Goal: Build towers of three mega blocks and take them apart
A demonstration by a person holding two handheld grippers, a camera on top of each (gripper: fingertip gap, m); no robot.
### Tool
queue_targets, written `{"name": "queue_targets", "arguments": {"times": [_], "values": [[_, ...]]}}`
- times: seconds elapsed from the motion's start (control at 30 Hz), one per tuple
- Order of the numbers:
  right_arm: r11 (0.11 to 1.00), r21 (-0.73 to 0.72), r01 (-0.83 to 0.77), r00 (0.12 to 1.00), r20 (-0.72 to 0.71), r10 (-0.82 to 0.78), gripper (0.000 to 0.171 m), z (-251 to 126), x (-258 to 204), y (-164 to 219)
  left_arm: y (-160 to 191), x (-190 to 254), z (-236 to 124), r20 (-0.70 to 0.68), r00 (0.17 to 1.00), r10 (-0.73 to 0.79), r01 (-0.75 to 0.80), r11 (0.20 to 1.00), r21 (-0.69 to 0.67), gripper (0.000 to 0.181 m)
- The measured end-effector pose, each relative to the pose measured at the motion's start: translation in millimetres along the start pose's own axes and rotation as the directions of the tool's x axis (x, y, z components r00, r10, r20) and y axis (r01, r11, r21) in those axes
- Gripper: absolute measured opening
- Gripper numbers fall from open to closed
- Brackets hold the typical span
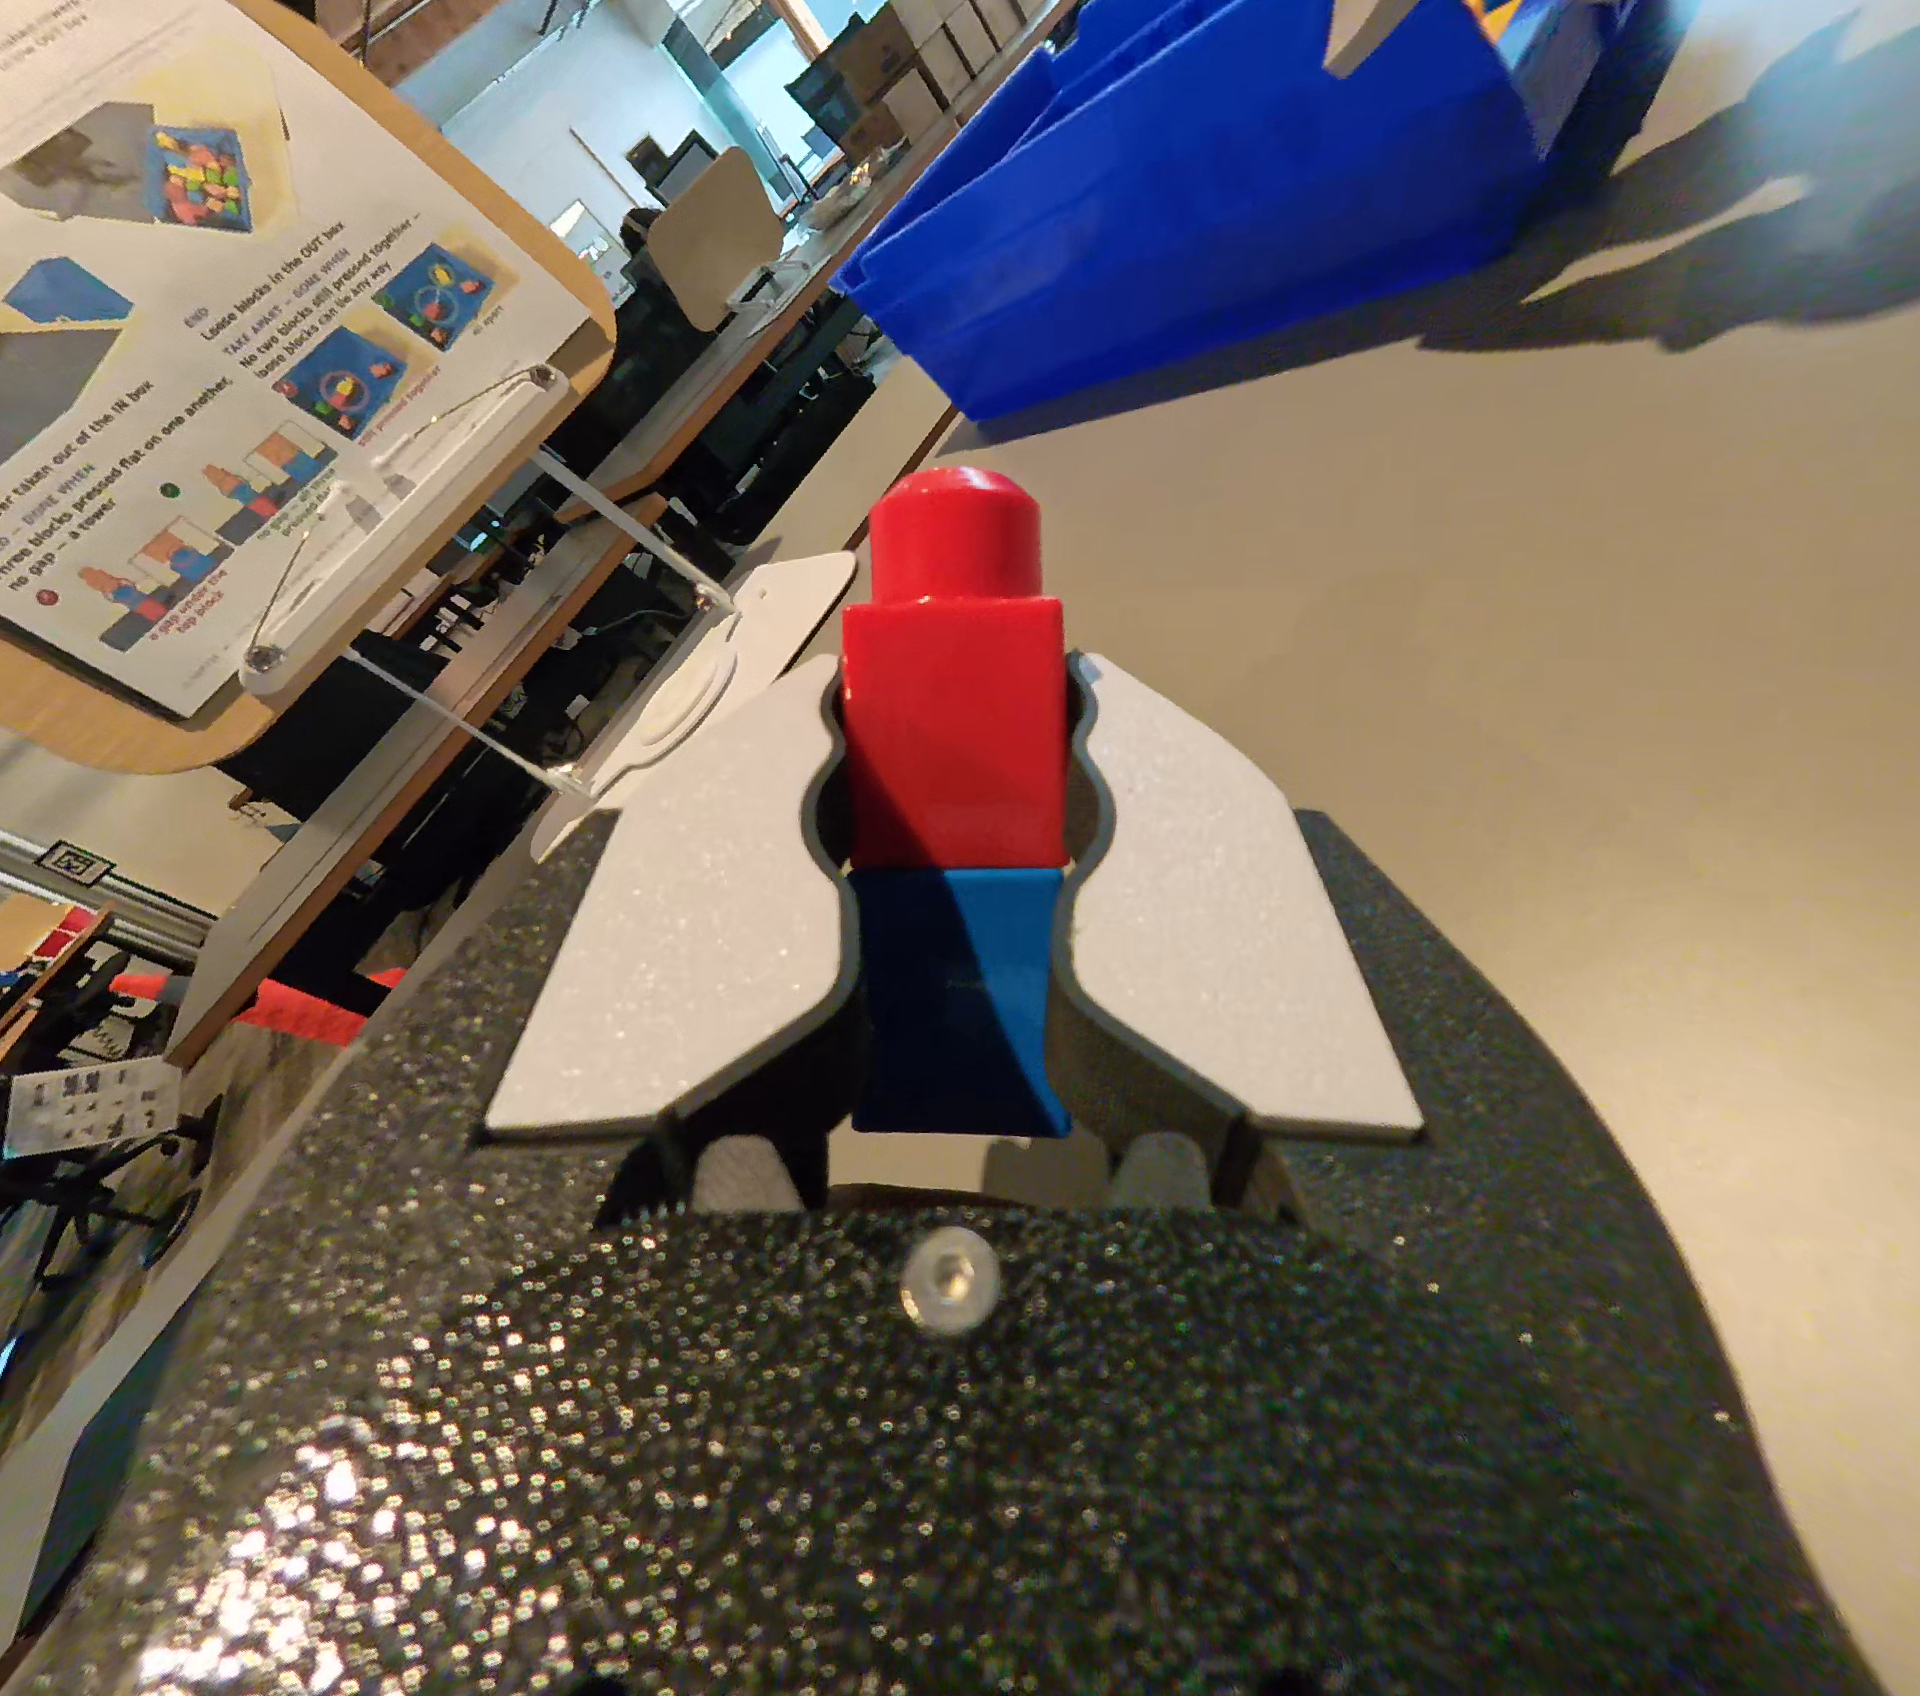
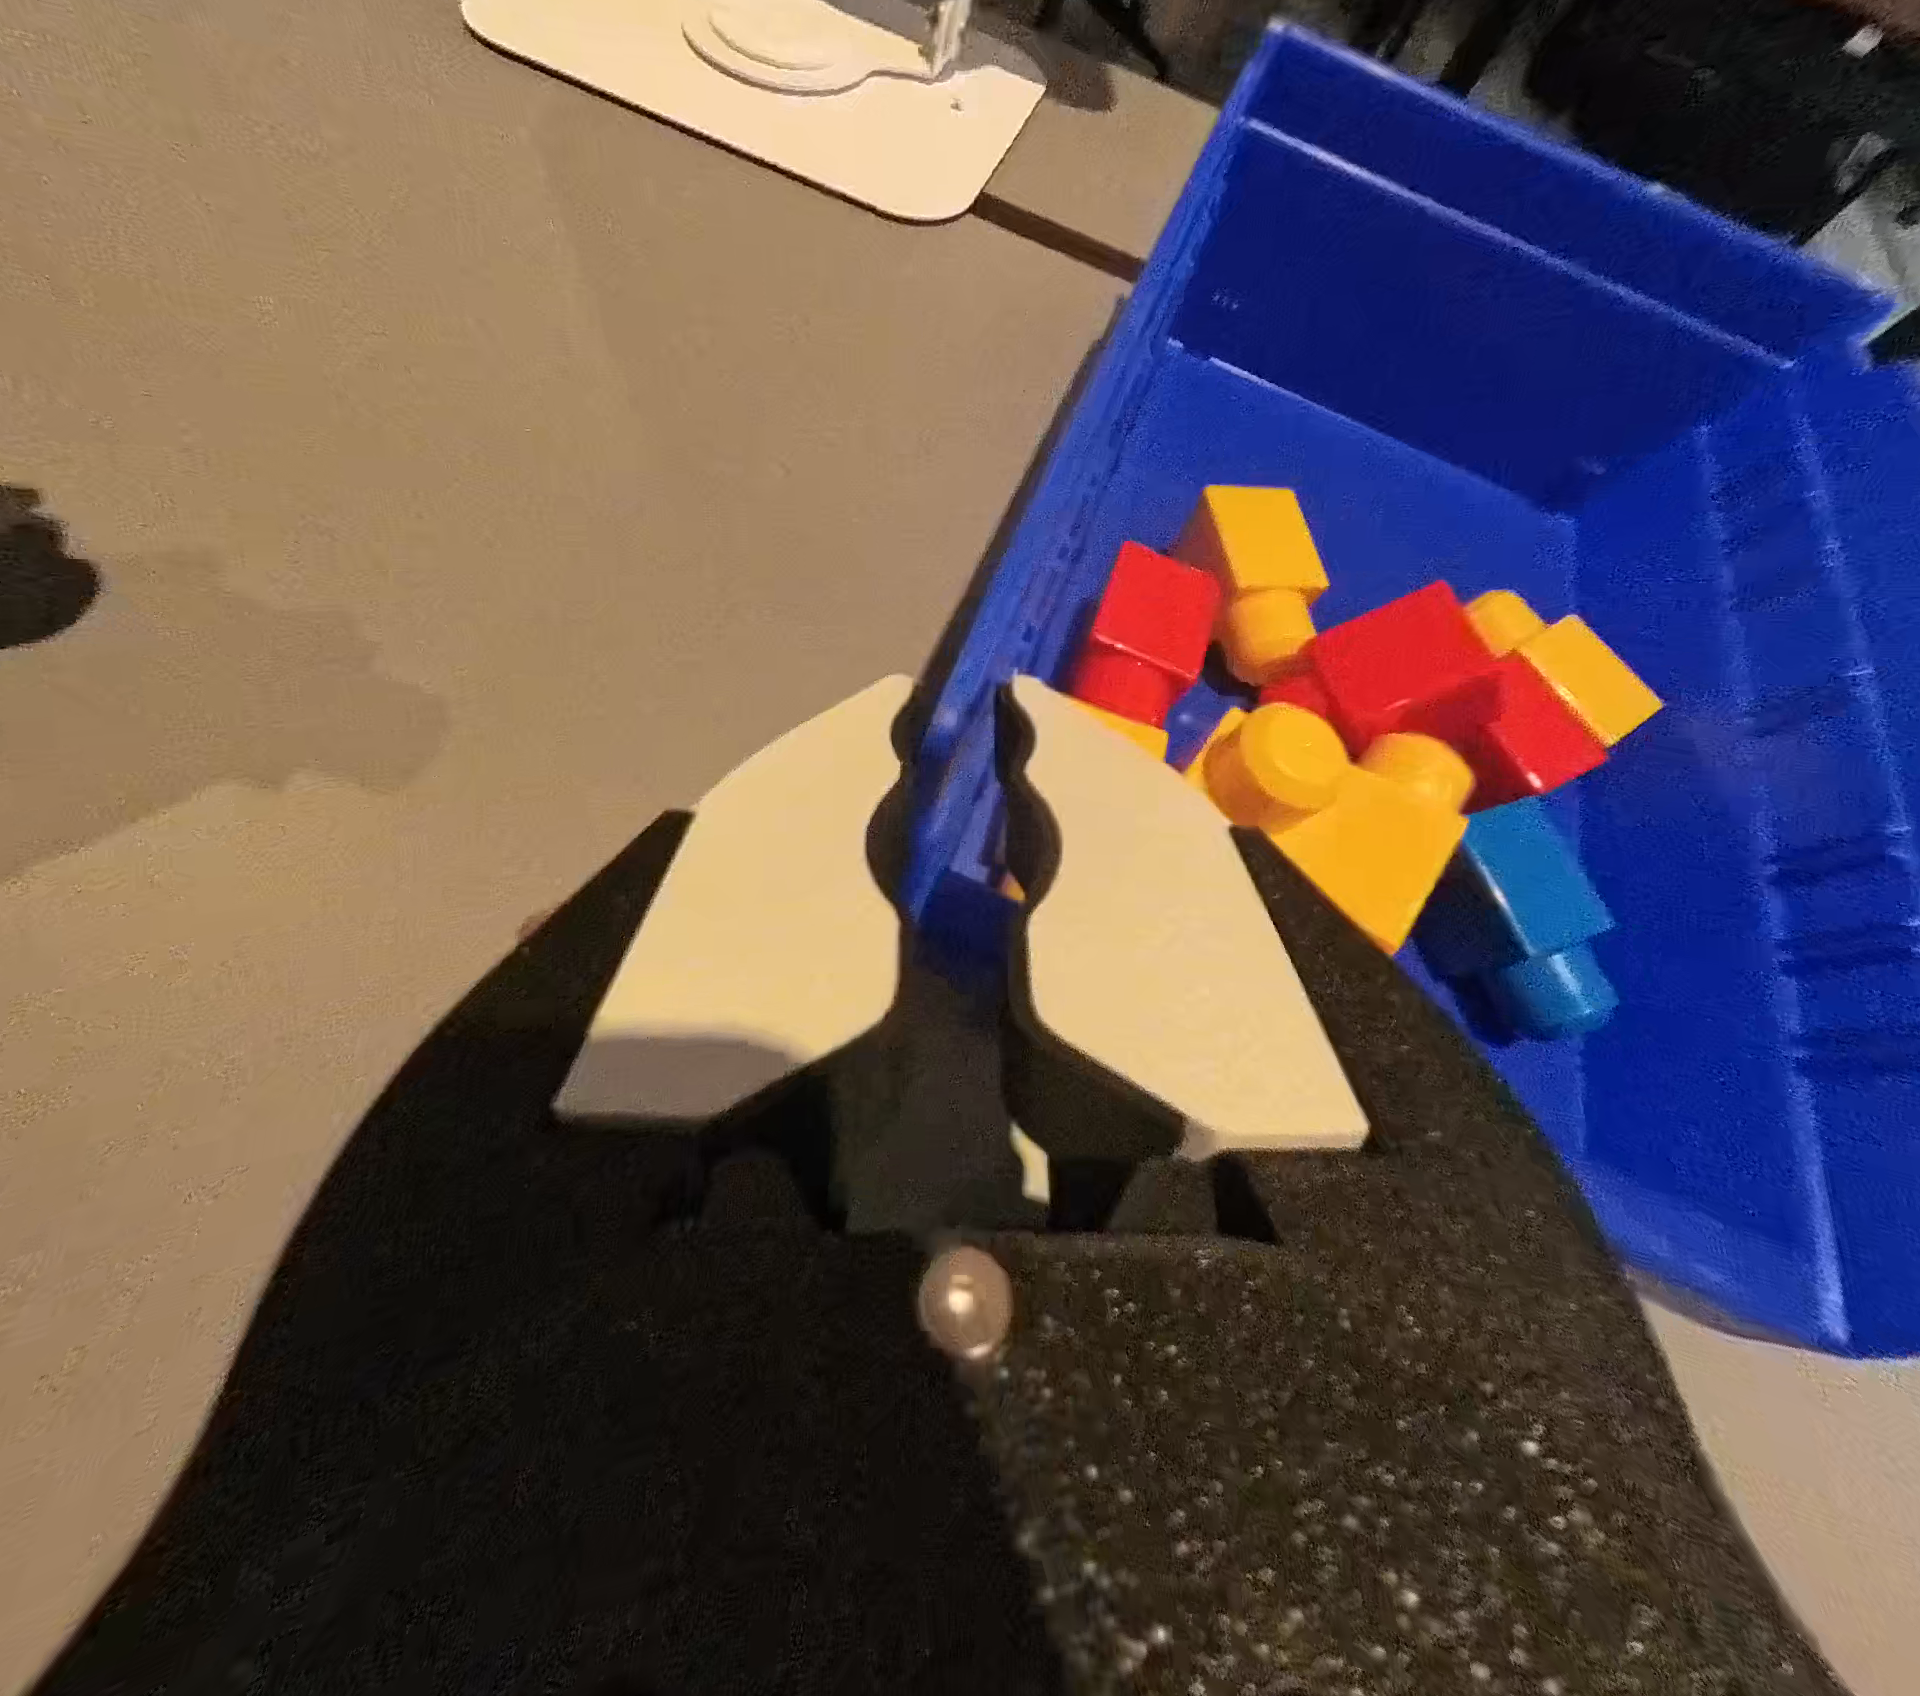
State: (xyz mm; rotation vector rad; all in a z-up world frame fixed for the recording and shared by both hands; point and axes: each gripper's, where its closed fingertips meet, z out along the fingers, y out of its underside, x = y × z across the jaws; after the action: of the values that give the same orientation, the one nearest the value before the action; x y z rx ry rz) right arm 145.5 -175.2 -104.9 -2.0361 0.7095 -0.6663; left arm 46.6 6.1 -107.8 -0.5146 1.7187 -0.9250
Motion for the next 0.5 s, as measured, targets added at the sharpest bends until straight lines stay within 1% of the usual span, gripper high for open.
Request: {"name": "queue_targets", "arguments": {"times": [0.1,0.13,0.17,0.2,0.23,0.27,0.3,0.33,0.37,0.4,0.5], "values": [[0.993,0.113,0.036,0.998,-0.054,-0.030,0.024,-11,6,-15,-3,3,-1,-0.010,1.000,0.010,-0.010,1.000,0.005,0.037],[0.983,0.179,0.044,0.997,-0.063,-0.034,0.024,-18,6,-25,-4,4,-1,-0.010,1.000,0.022,-0.022,1.000,0.008,0.037],[0.964,0.260,0.052,0.998,-0.037,-0.044,0.025,-27,-1,-39,-5,5,-2,-0.009,0.999,0.041,-0.041,0.999,0.011,0.037],[0.939,0.341,0.043,0.998,0.032,-0.057,0.025,-36,-17,-52,-7,6,-2,-0.006,0.998,0.068,-0.068,0.998,0.013,0.037],[0.916,0.400,0.005,0.988,0.138,-0.065,0.025,-43,-38,-62,-9,8,-2,-0.002,0.995,0.097,-0.097,0.995,0.015,0.037],[0.906,0.420,-0.053,0.962,0.266,-0.067,0.028,-48,-63,-68,-12,11,-3,0.001,0.992,0.123,-0.123,0.992,0.018,0.037],[0.910,0.400,-0.109,0.917,0.393,-0.063,0.034,-49,-89,-69,-15,13,-3,0.002,0.989,0.146,-0.146,0.989,0.024,0.037],[0.926,0.351,-0.142,0.866,0.496,-0.055,0.041,-47,-113,-67,-18,16,-3,0.005,0.986,0.169,-0.169,0.985,0.030,0.037],[0.946,0.293,-0.136,0.825,0.563,-0.056,0.051,-44,-134,-61,-22,19,-3,0.011,0.982,0.189,-0.189,0.981,0.035,0.037],[0.962,0.256,-0.098,0.806,0.587,-0.074,0.054,-41,-150,-56,-25,21,-3,0.017,0.978,0.206,-0.207,0.978,0.041,0.037],[0.973,0.231,0.001,0.825,0.549,-0.132,0.061,-32,-171,-47,-40,27,-7,0.034,0.970,0.241,-0.243,0.966,0.086,0.037]]}}
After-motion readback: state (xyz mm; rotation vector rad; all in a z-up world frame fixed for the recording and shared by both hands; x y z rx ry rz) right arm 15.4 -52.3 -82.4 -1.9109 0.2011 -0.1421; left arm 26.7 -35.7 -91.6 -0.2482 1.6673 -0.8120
